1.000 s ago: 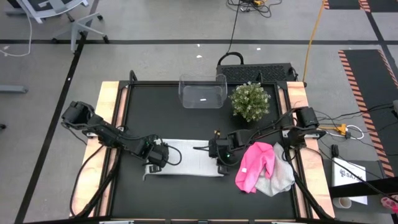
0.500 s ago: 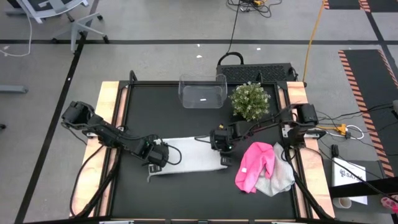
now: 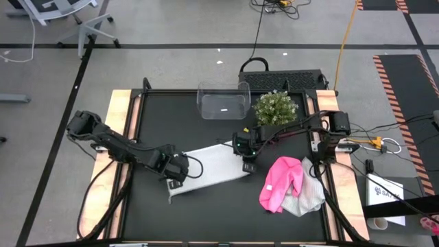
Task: Fold microfiber towels
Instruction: Fold the left gray towel
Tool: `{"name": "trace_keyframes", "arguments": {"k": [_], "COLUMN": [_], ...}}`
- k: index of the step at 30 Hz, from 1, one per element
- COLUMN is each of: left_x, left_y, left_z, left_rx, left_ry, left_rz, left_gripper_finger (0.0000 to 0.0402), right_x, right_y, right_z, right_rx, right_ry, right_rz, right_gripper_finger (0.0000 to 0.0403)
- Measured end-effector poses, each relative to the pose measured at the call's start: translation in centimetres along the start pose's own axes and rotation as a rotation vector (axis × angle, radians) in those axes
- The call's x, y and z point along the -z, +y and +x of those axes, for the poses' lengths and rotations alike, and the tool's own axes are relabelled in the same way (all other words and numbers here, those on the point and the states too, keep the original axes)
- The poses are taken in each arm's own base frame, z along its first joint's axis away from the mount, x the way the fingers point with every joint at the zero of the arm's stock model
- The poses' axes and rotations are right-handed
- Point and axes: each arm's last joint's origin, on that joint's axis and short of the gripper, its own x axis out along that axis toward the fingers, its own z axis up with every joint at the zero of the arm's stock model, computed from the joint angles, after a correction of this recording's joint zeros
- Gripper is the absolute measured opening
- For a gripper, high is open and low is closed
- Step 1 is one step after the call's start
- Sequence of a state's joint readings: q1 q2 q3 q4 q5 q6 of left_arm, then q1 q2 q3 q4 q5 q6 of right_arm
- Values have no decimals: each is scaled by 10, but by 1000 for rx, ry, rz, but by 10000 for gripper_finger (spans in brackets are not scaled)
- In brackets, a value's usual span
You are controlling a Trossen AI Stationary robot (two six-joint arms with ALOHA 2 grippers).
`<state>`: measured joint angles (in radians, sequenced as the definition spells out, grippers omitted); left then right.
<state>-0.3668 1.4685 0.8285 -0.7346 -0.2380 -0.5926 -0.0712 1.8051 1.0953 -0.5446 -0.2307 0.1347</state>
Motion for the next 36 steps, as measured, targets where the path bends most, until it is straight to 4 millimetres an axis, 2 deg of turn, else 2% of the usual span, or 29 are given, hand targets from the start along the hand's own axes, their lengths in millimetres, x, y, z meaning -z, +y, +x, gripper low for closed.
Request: {"name": "trace_keyframes", "arguments": {"k": [5,10,13,20,30,36], "left_x": [-4,3,10,19,31,33], "left_y": [-1,0,3,5,-1,0], "left_z": [-5,5,12,21,30,32], "left_rx": [-1,-8,-16,-19,37,37], "left_ry": [-44,-42,-31,-12,-43,-44], "left_rz": [31,10,-14,-67,-169,-166], "left_gripper_finger": [35,35,35,35,35,35], "right_x": [-1,-4,-6,-12,-15,-18], "right_y": [5,19,20,0,-28,-41], "right_z": [-19,-30,-32,-37,-45,-49], "right_rx": [0,-29,36,75,192,226], "right_ry": [-68,-148,-186,-228,-264,-296], "right_rz": [46,16,-21,-7,-9,24], "right_gripper_finger": [0,0,0,10,86,111]}}
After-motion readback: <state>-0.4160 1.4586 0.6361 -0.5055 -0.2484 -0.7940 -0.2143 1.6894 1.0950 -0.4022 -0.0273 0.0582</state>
